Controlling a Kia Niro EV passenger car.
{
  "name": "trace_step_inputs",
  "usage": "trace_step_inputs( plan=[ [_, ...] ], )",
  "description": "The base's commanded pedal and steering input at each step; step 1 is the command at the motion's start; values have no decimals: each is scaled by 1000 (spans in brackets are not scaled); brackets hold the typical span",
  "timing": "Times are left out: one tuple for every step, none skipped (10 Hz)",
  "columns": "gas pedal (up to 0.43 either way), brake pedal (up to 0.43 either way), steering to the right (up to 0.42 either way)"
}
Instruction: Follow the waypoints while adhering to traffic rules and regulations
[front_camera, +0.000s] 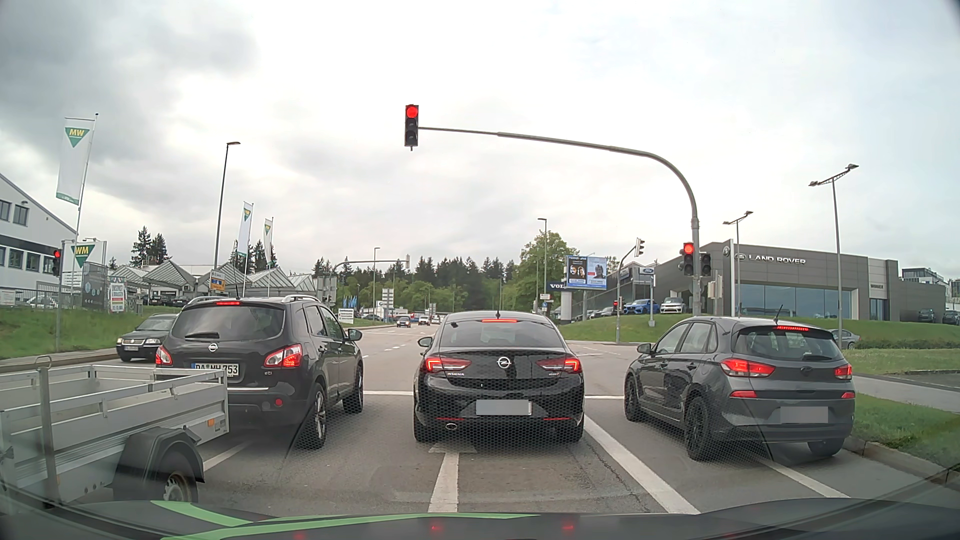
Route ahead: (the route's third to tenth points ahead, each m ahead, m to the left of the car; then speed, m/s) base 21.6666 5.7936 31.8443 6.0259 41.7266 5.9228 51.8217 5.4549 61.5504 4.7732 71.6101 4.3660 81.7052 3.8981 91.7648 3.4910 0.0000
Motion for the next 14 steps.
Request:
trace_step_inputs(
  plan=[
    [0, 0, 0],
    [0, 0, 0],
    [0, 0, 0],
    [0, 0, 0],
    [0, 0, 0],
    [0, 0, 1],
    [0, 0, 4],
    [0, 0, 5],
    [0, 0, 5],
    [0, 0, 5],
    [0, 0, 5],
    [0, 0, 5],
    [0, 0, 5],
    [0, 0, 5]
  ],
)
